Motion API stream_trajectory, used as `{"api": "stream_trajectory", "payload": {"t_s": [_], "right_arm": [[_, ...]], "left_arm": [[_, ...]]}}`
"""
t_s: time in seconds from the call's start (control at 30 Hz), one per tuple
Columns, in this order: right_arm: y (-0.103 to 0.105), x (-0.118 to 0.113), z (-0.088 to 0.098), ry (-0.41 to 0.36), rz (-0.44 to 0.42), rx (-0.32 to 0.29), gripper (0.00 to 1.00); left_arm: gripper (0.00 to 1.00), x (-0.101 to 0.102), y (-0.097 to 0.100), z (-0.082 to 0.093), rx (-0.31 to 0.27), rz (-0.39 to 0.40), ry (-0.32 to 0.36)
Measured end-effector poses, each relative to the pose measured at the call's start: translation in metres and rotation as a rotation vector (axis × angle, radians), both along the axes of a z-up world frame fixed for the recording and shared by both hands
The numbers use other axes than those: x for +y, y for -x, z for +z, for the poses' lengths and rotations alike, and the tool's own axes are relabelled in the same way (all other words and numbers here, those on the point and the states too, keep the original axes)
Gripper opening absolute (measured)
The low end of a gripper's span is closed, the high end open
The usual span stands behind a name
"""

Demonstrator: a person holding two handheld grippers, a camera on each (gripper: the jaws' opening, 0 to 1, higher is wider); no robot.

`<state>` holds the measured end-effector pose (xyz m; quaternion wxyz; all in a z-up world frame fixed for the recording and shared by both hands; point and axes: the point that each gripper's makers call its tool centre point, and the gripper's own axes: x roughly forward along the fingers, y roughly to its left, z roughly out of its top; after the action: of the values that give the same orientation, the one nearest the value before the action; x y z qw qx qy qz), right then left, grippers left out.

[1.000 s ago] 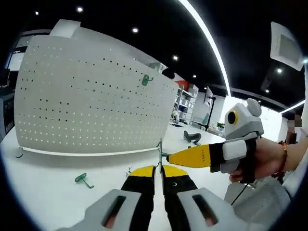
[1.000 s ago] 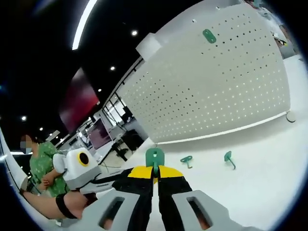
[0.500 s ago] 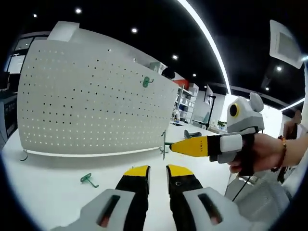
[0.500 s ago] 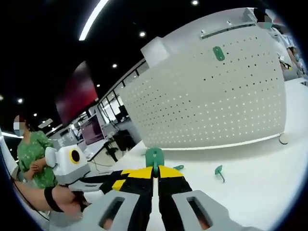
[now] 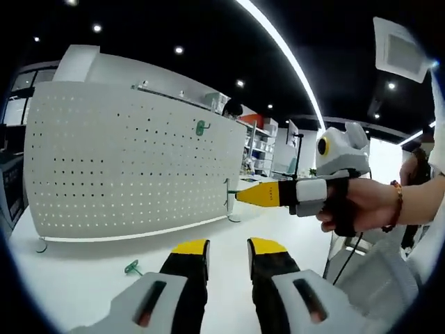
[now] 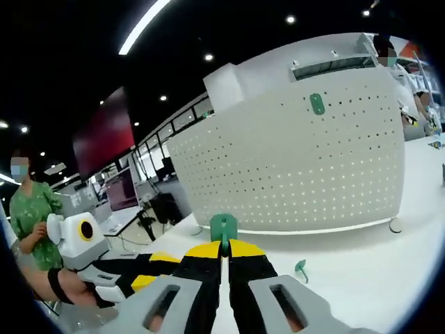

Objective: Insert the hook assembly into the mounting plate slot until the hook locks in place.

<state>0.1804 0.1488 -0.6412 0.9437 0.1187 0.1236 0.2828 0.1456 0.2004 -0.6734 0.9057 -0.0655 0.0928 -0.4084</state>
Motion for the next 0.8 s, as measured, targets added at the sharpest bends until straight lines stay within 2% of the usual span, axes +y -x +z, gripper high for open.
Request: {"api": "stream_trajectory", "payload": {"t_s": [0.07, 0.27, 0.4, 0.53, 0.6, 0.77, 0.8], "right_arm": [[-0.003, -0.002, 0.004, 0.016, -0.013, -0.014, 0.01], [-0.011, -0.003, 0.015, 0.013, -0.048, -0.043, 0.01], [-0.018, -0.004, 0.023, 0.027, -0.063, -0.067, 0.01], [-0.024, -0.007, 0.031, 0.044, -0.090, -0.092, 0.01], [-0.028, -0.009, 0.034, 0.048, -0.106, -0.100, 0.01], [-0.037, -0.013, 0.040, 0.043, -0.135, -0.101, 0.01], [-0.039, -0.015, 0.043, 0.060, -0.146, -0.119, 0.01]], "left_arm": [[0.28, 0.003, 0.002, -0.001, 0.002, 0.004, 0.003], [0.29, 0.014, 0.010, -0.003, 0.007, 0.000, 0.000], [0.32, 0.027, 0.012, -0.004, -0.011, 0.024, -0.018], [0.33, 0.037, 0.014, -0.007, 0.001, 0.039, -0.017], [0.38, 0.042, 0.015, -0.007, -0.012, 0.054, -0.029], [0.41, 0.051, 0.018, -0.003, -0.033, 0.064, -0.028], [0.43, 0.053, 0.020, -0.001, -0.040, 0.062, -0.027]]}}
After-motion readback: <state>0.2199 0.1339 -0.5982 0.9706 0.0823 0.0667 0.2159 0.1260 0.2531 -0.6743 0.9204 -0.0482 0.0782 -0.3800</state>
